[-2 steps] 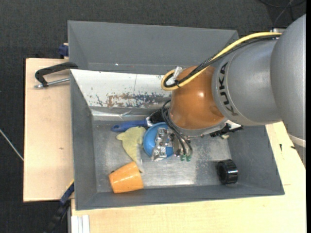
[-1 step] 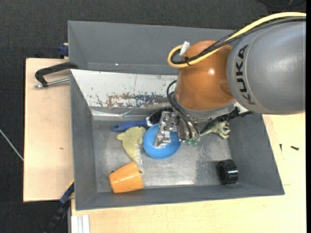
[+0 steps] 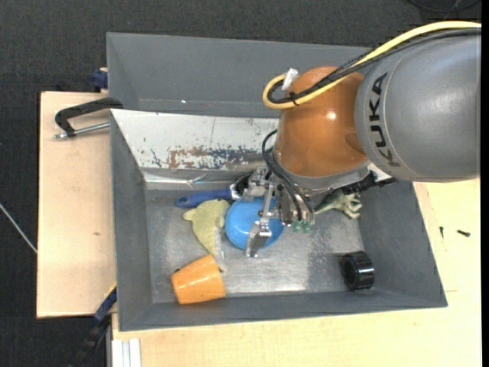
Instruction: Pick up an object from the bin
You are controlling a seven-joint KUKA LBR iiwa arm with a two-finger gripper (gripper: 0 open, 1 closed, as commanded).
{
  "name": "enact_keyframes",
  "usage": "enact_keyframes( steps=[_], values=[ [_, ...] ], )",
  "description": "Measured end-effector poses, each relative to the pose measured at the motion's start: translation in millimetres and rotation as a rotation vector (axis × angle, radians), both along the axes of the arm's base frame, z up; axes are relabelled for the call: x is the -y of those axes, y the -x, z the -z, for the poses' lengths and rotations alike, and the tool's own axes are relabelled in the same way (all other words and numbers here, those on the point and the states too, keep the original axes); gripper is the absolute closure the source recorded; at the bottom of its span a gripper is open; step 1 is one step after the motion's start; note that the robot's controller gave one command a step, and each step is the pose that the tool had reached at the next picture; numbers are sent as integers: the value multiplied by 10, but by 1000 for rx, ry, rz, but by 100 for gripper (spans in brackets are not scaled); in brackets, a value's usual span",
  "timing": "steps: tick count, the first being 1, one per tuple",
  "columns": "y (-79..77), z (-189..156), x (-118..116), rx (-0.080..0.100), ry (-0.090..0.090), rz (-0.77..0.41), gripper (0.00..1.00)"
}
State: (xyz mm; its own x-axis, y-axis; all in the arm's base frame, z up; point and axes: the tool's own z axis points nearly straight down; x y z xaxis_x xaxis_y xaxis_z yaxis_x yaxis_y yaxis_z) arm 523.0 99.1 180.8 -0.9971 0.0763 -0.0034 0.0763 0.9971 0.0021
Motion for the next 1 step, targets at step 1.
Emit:
enact_keyframes(
  steps=[1],
  values=[
    [-42,1073,32,-9,-2,98,0]
  ],
)
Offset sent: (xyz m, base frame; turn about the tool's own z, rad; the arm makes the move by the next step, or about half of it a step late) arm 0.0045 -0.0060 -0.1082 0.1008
